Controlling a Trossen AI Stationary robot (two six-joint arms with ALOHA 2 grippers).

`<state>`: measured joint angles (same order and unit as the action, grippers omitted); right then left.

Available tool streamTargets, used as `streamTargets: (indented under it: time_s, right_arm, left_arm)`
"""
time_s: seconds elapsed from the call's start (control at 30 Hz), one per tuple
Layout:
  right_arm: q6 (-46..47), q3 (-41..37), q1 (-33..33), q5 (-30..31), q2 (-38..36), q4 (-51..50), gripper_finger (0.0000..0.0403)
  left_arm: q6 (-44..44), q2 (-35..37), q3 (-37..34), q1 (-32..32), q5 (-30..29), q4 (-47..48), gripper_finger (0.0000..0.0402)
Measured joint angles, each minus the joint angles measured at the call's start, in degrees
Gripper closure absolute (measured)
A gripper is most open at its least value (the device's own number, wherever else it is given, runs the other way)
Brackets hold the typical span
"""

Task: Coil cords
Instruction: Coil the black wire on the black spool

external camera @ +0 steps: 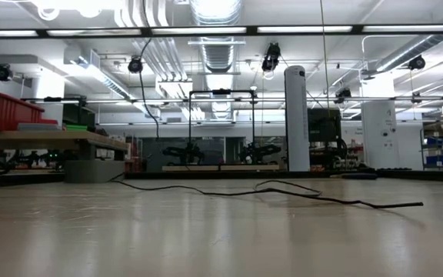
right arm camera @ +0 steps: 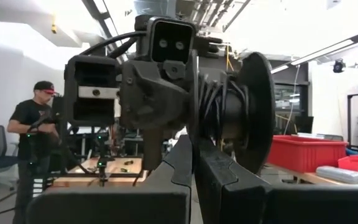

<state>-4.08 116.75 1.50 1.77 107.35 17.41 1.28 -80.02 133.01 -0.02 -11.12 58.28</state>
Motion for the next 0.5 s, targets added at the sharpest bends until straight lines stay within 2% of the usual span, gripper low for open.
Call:
streamTargets:
  time_s: [0.13,0.27,0.4,0.5]
  right_arm:
    - [0.30,0.02,0.10,-0.23,-0.08,0.12,0.0402]
    - [0.68,0.02,0.13,0.14,-0.08,0.20,0.0402]
    - [4.34,0.13,0.46,0.30,-0.21,-2.10,0.0403]
    - [6.97,0.29,0.72,0.14,-1.16,-8.00,0.0397]
  left_arm:
    - [-0.89,-0.20,0.02,-0.12,-0.21,-0.08,0.0296]
    - [-2.96,-0.77,0.04,-0.37,-0.42,-0.61,0.0380]
    - [-3.91,-0.94,0.07,-0.65,-3.29,-1.05,0.0394]
    - [-4.22,-0.46,0.04,-0.69,-4.63,-0.82,0.0397]
